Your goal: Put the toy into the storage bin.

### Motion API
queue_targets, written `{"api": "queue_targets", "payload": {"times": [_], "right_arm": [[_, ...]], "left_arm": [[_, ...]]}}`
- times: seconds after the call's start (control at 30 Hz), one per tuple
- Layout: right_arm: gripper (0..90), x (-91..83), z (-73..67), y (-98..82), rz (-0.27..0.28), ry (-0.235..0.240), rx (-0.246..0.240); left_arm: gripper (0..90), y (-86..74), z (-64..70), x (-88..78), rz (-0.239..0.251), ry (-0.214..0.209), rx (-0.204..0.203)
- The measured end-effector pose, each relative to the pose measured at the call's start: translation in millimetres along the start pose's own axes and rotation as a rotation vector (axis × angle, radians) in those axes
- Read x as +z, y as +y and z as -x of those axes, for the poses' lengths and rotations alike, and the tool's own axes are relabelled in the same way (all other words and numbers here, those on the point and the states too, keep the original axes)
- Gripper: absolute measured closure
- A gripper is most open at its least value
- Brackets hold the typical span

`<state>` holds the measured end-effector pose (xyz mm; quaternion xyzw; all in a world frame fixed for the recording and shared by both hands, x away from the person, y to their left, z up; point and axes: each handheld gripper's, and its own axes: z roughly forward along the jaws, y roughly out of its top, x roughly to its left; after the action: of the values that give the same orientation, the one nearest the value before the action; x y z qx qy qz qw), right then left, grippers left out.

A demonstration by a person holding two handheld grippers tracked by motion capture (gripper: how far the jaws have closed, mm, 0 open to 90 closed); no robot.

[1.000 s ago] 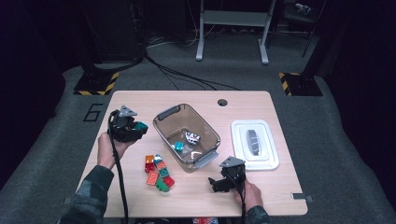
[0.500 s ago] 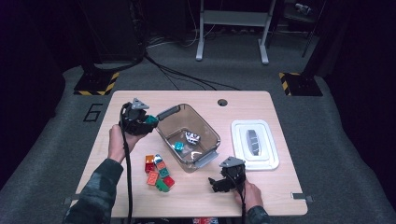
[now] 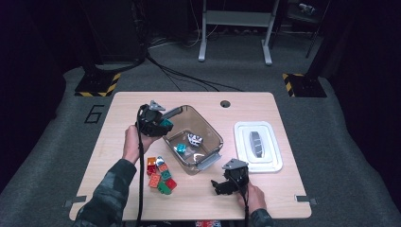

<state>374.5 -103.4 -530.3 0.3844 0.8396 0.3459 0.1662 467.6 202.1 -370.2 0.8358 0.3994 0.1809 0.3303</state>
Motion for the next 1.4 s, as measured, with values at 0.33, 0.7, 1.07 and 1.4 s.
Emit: {"api": "queue_targets", "payload": {"times": [0.33,0.7,1.07,1.4], "right_arm": [[0.0,0.2,-0.1,0.0,0.001,0.001,0.003],[0.0,0.1,0.0,0.0,0.001,0.001,0.001],[0.0,0.1,0.0,0.0,0.001,0.000,0.000],[0.0,0.1,0.0,0.0,0.001,0.001,0.000]], "left_arm": [[58.9,-9.9,2.4,18.5,-0.063,-0.048,0.006],[49.2,-12.3,3.7,19.3,-0.072,-0.068,0.019],[17.0,-25.2,-3.6,-21.1,0.020,-0.030,-0.003],[7.0,-73.4,-20.1,-43.0,0.037,0.027,-0.068]]}}
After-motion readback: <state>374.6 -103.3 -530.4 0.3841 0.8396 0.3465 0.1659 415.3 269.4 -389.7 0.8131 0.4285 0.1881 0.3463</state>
